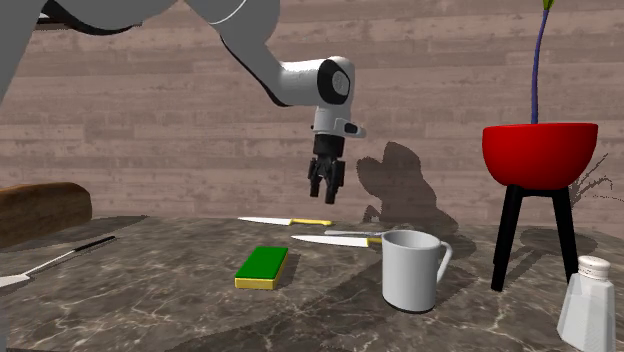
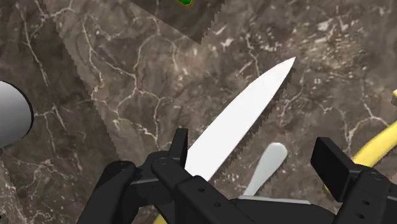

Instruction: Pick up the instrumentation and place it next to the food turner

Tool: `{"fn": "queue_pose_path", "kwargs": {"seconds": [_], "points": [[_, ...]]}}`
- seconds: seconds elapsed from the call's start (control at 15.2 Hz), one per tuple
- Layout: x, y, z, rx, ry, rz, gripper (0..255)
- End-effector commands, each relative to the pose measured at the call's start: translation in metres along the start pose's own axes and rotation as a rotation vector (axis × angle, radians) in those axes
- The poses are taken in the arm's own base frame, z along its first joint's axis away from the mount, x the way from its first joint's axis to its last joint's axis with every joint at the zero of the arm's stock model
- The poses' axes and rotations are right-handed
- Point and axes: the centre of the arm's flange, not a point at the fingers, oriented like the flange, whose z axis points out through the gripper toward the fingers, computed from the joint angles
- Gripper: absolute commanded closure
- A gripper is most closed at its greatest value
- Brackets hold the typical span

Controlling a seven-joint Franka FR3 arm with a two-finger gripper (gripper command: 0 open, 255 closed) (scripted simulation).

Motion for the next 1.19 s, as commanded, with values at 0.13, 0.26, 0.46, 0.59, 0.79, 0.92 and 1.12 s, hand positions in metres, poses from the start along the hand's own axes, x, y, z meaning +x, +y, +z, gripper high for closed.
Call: {"fn": "queue_pose_path", "kwargs": {"seconds": [0.13,0.26,0.46,0.59,0.79,0.92,1.12], "points": [[0.052,0.012,0.013,-0.002,-0.013,0.129,0],[0.077,0.021,0.019,-0.002,-0.019,0.192,0],[0.113,0.038,0.028,-0.003,-0.028,0.288,0],[0.136,0.051,0.035,-0.004,-0.034,0.352,0],[0.143,0.055,0.048,-0.004,-0.036,0.371,0],[0.143,0.055,0.058,-0.004,-0.036,0.371,0],[0.142,0.055,0.074,-0.004,-0.036,0.371,0]]}}
